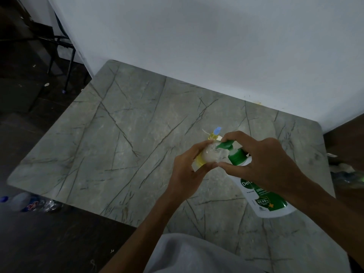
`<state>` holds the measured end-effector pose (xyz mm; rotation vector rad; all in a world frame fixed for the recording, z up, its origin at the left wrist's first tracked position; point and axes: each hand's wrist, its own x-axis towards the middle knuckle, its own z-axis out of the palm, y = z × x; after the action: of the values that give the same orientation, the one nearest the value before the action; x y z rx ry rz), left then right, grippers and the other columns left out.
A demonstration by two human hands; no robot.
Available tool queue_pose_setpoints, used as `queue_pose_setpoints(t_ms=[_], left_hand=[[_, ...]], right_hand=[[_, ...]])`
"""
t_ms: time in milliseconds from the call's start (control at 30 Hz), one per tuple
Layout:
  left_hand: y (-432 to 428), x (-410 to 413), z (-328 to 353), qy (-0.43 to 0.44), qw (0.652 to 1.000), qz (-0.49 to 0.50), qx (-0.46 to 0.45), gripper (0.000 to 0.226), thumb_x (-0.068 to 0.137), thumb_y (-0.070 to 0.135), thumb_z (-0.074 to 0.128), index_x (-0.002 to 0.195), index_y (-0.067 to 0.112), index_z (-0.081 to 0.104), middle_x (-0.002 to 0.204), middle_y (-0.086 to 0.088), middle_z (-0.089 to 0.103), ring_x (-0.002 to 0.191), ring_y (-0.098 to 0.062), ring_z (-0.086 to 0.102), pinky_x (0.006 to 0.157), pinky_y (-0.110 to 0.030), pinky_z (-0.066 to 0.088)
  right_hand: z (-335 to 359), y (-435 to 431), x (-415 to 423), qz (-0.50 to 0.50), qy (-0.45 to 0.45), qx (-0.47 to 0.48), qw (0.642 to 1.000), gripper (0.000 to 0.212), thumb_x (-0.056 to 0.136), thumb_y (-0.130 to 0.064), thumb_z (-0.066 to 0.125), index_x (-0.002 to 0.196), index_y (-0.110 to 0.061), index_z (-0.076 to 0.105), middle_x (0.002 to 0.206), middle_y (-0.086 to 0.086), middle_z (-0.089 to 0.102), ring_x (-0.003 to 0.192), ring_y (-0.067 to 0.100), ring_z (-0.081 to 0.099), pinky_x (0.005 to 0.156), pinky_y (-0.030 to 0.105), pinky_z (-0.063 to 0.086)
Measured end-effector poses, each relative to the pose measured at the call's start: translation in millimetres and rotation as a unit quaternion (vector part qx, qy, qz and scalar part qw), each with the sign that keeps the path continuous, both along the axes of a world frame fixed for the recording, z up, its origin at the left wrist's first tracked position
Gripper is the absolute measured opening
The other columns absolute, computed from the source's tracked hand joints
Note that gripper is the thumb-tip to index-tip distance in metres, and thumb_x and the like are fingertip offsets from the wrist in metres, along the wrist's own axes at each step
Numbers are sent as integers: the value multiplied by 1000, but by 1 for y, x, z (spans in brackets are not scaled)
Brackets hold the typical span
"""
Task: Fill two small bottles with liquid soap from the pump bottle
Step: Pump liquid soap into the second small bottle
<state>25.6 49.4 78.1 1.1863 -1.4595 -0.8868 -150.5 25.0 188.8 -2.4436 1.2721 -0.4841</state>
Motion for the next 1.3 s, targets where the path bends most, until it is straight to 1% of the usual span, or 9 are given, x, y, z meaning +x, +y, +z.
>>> queue_pose_setpoints(t_ms=[200, 333, 400, 533, 700, 933, 1067, 1167, 1300], left_hand=[[1, 1, 1, 3, 1000, 4, -2, 53, 83, 34, 72, 131, 20, 54, 119, 15, 62, 103, 10, 62, 82, -9, 51], [1, 2, 2, 2, 1000, 0, -1, 52, 83, 32, 73, 130, 25, 53, 118, 19, 61, 103, 8, 62, 82, -10, 52], [1, 2, 1, 1, 1000, -4, 0, 52, 83, 30, 74, 130, 25, 53, 120, 18, 61, 104, 6, 63, 83, -12, 52], [2, 1, -1, 2, 1000, -9, 4, 50, 84, 33, 71, 130, 25, 52, 119, 27, 57, 104, 8, 62, 83, -12, 53], [1, 4, -5, 17, 1000, 0, 8, 52, 84, 40, 69, 131, 25, 53, 119, 18, 62, 106, 0, 65, 84, -17, 55], [1, 2, -3, 0, 1000, -4, -3, 51, 84, 38, 69, 130, 26, 53, 120, 17, 61, 104, 3, 63, 82, -14, 54], [0, 2, -5, -2, 1000, -8, 4, 51, 83, 40, 69, 130, 27, 53, 117, 21, 61, 102, 4, 64, 81, -16, 55], [1, 2, -6, 8, 1000, -7, 8, 51, 84, 39, 69, 130, 25, 53, 118, 17, 63, 103, 1, 65, 82, -19, 56], [2, 4, -8, 3, 1000, -3, 4, 52, 84, 37, 69, 131, 21, 54, 119, 9, 66, 103, 0, 65, 82, -14, 53]], right_hand=[[1, -1, 0, 12, 0, 4, 1000, 57, 74, -58, 64, 120, -26, 54, 73, -21, 56, 47, -11, 52, 56, -1, 43], [-3, -1, -1, 9, -5, -2, 1000, 48, 75, -49, 72, 113, -25, 55, 68, -15, 63, 44, -4, 55, 54, 6, 48], [-4, -1, -1, 5, -8, 2, 1000, 46, 74, -46, 75, 110, -24, 57, 70, -16, 62, 45, -8, 54, 52, 4, 47], [-2, -3, -1, 1, 3, 19, 1000, 52, 73, -53, 72, 113, -26, 54, 67, -20, 57, 47, -9, 56, 50, 2, 44], [-4, -4, -2, 11, 14, 17, 1000, 60, 74, -62, 63, 124, -28, 52, 73, -11, 68, 50, -1, 61, 59, 6, 49], [-6, -2, -1, 6, -5, 15, 1000, 47, 73, -44, 76, 110, -22, 58, 74, -9, 68, 47, -8, 56, 52, -2, 42], [-3, -5, 0, 10, 17, 14, 1000, 52, 74, -55, 67, 115, -25, 54, 68, -14, 61, 43, -4, 55, 54, 2, 45], [-1, -6, 1, 26, 34, 5, 999, 61, 76, -63, 58, 121, -24, 53, 66, -13, 61, 41, -7, 51, 50, -2, 40], [-1, -3, -1, 36, 38, 4, 999, 62, 76, -58, 64, 125, -21, 56, 68, -8, 68, 40, -8, 49, 49, -3, 37]])
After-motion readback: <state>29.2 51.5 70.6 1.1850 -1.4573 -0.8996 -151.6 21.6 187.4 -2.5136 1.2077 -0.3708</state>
